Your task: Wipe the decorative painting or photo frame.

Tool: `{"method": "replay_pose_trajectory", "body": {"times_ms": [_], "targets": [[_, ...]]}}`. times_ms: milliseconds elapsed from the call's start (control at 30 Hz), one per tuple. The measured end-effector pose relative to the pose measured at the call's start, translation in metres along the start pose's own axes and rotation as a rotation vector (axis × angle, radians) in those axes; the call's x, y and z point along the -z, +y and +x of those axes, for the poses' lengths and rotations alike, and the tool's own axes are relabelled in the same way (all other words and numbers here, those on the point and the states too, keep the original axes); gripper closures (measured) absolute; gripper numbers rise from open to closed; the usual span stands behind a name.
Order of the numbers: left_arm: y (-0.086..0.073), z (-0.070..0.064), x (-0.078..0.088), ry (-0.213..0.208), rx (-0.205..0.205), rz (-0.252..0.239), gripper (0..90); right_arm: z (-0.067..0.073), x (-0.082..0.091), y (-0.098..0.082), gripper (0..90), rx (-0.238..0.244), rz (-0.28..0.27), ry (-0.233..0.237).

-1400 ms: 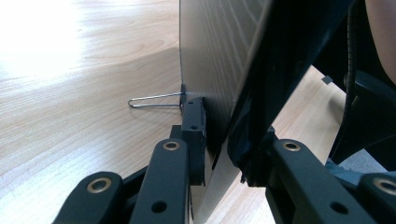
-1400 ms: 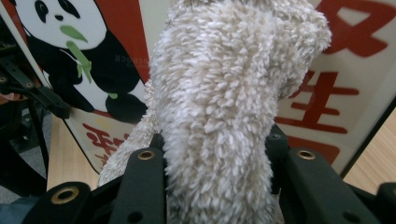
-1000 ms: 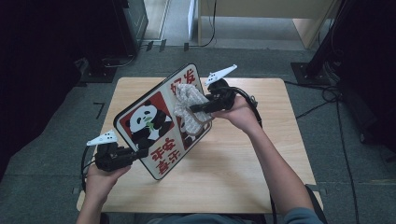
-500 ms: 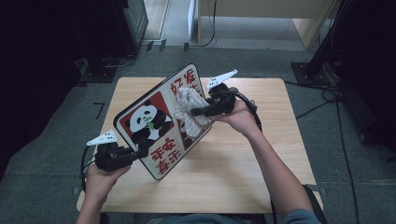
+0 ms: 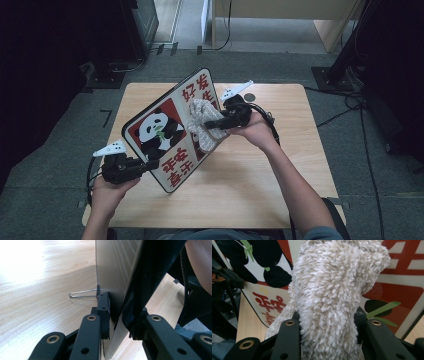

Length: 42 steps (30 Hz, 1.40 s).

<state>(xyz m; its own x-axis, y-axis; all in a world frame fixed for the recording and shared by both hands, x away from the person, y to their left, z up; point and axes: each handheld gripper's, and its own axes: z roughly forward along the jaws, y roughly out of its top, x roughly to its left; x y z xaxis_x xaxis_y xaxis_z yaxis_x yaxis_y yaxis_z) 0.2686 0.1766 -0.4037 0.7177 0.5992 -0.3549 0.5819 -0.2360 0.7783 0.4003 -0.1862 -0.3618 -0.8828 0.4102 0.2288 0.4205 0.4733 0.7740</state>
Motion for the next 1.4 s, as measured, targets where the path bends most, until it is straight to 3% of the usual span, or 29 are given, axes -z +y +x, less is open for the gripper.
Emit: {"method": "replay_pose_trajectory", "body": {"times_ms": [1400], "targets": [[-0.001,-0.001,0.001,-0.007,-0.007,0.001,74.1,-0.006,-0.027,-0.052,62.3,-0.056,0.095,-0.017]]}}
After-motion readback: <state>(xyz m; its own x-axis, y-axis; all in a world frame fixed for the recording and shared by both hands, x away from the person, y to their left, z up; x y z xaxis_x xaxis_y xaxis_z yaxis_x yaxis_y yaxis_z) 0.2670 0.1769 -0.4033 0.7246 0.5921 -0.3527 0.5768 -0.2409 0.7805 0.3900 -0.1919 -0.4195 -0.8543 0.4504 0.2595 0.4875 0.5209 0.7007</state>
